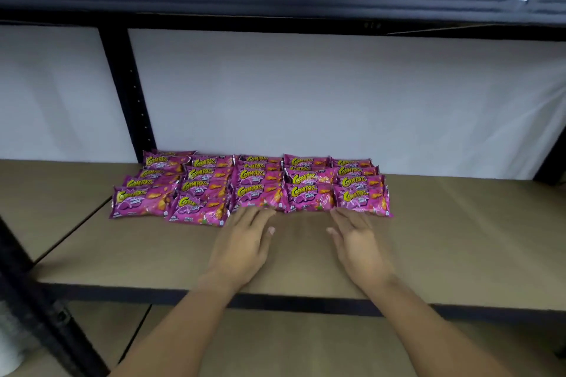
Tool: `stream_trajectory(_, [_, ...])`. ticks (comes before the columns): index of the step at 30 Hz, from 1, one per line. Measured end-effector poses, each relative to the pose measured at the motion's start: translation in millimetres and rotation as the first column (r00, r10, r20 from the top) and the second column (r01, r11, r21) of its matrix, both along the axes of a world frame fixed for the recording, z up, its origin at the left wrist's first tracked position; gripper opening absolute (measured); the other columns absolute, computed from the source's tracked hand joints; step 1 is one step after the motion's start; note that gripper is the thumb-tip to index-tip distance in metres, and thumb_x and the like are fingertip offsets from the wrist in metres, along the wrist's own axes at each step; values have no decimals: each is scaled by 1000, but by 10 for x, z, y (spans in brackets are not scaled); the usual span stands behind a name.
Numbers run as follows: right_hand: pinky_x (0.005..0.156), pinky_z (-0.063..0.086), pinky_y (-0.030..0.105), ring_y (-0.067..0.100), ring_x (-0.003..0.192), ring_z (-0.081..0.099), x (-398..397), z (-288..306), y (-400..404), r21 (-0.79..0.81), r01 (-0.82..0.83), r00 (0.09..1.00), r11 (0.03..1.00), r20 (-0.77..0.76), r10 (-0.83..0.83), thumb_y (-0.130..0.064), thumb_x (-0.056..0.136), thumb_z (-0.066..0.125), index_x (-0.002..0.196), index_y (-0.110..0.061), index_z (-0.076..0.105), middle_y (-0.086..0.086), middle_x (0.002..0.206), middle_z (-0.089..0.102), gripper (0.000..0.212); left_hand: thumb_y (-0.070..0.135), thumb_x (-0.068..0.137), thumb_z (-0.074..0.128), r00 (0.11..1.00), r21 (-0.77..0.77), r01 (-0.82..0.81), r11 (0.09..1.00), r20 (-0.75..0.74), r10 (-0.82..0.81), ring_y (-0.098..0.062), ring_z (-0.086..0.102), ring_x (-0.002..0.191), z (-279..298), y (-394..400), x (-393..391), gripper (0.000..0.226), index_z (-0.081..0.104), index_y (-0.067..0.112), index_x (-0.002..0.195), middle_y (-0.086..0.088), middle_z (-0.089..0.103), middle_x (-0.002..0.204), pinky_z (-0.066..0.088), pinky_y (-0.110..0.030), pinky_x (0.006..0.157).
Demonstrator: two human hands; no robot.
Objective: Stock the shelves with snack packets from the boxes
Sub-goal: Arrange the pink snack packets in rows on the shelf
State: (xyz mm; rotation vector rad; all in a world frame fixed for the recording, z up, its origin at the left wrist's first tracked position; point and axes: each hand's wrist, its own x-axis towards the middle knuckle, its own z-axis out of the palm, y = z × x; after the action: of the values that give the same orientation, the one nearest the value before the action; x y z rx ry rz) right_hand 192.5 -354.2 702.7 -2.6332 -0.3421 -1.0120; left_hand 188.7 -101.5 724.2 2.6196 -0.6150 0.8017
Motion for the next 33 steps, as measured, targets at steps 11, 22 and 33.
stream_trajectory(11, [78,49,37,25,81,53,-1460,-198,1011,-21,-157,987,987,27,158,-18,97,58,92,-10,64,3,89,57,11,21,96,59,981,-41,116,992,165,-107,-20,52,81,-514,481,-1302,8,67,18,98,5,59,91,43,-36,71])
stream_trajectory(22, [79,55,33,26,82,65,-2056,-2548,1430,-46,-155,891,987,-438,119,-11,74,84,95,-6,72,7,89,64,25,22,80,73,920,-27,-12,1000,-392,1,-22,63,86,-3081,982,-1999,17,67,21,96,5,67,92,49,-34,76])
stream_trajectory(33, [96,47,35,25,119,53,-2389,-5900,1367,-14,-88,307,996,-952,14,-23,98,53,126,-16,58,5,130,52,29,30,90,67,466,138,-108,985,-868,172,-26,57,117,-6327,1049,-2474,42,60,23,130,-2,64,123,48,-36,92])
